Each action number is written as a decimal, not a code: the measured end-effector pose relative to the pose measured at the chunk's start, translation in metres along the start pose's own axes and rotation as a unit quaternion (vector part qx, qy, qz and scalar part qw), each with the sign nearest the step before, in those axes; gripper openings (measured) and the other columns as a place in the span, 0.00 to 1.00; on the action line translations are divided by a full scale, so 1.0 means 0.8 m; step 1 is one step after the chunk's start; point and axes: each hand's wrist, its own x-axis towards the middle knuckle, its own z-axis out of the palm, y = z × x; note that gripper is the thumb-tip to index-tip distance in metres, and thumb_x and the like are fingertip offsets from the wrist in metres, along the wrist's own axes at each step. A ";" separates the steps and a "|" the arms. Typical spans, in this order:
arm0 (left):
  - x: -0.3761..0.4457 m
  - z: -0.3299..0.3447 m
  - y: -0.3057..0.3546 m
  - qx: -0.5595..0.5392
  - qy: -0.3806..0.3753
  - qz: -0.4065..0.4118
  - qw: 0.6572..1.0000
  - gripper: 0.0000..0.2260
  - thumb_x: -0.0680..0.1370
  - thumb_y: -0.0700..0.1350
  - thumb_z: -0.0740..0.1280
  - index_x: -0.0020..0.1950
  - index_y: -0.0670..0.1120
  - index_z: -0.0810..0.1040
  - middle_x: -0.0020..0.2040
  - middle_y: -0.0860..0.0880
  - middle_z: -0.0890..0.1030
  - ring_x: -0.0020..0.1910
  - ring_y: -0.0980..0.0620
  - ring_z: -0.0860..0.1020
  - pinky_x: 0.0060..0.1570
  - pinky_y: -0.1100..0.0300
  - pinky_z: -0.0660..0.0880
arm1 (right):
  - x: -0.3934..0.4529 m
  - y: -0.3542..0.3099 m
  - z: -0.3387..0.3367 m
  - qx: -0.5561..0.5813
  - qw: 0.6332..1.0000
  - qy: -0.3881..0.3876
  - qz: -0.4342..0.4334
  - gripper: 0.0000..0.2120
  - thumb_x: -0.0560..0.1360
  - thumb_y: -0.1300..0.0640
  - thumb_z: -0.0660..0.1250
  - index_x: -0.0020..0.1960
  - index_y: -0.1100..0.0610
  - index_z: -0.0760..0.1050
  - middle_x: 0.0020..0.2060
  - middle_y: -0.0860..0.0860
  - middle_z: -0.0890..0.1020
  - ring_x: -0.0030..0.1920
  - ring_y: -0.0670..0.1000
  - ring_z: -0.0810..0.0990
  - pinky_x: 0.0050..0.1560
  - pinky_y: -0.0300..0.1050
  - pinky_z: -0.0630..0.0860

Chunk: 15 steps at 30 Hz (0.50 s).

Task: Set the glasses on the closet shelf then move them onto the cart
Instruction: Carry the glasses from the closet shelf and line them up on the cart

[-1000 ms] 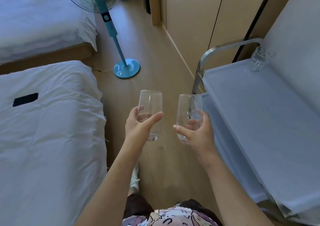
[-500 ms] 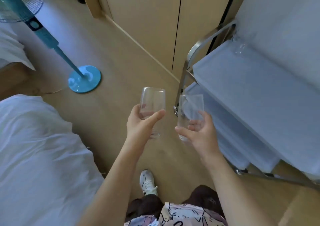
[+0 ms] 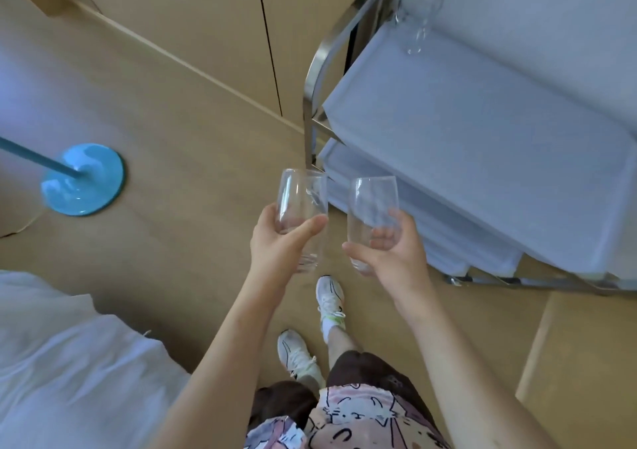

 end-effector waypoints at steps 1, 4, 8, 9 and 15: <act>0.009 0.007 0.003 0.009 -0.003 -0.002 1.000 0.21 0.67 0.55 0.81 0.56 0.57 0.78 0.52 0.50 0.85 0.48 0.55 0.84 0.48 0.42 0.84 | 0.013 0.000 -0.001 0.007 1.000 0.004 0.009 0.47 0.61 0.58 0.85 0.73 0.43 0.64 0.55 0.50 0.76 0.57 0.46 0.78 0.45 0.52 0.85; 0.037 0.024 0.011 0.036 -0.012 -0.012 0.999 0.19 0.69 0.53 0.80 0.55 0.54 0.78 0.51 0.53 0.85 0.46 0.57 0.84 0.46 0.45 0.84 | 0.049 0.006 -0.001 0.008 1.000 0.006 0.025 0.48 0.60 0.56 0.86 0.74 0.43 0.64 0.54 0.49 0.76 0.57 0.47 0.79 0.48 0.56 0.85; 0.088 0.048 0.005 0.050 -0.007 -0.031 0.998 0.18 0.69 0.52 0.80 0.55 0.53 0.78 0.46 0.55 0.85 0.43 0.59 0.83 0.49 0.45 0.83 | 0.095 0.021 0.003 0.021 0.999 0.005 0.047 0.48 0.62 0.59 0.85 0.75 0.46 0.64 0.54 0.51 0.76 0.54 0.47 0.79 0.45 0.55 0.85; 0.102 0.055 0.000 0.051 -0.009 -0.035 0.998 0.18 0.69 0.52 0.80 0.55 0.54 0.78 0.46 0.56 0.84 0.42 0.60 0.83 0.50 0.44 0.83 | 0.106 0.028 0.005 0.025 0.998 0.007 0.055 0.48 0.62 0.60 0.85 0.75 0.46 0.64 0.55 0.52 0.76 0.53 0.47 0.79 0.44 0.53 0.85; 0.164 0.077 -0.043 0.071 -0.028 -0.059 0.995 0.30 0.66 0.54 0.81 0.65 0.54 0.75 0.54 0.51 0.84 0.50 0.58 0.84 0.53 0.44 0.83 | 0.154 0.076 0.018 0.010 0.997 0.029 0.073 0.43 0.61 0.59 0.85 0.68 0.41 0.65 0.55 0.52 0.77 0.51 0.45 0.80 0.47 0.58 0.84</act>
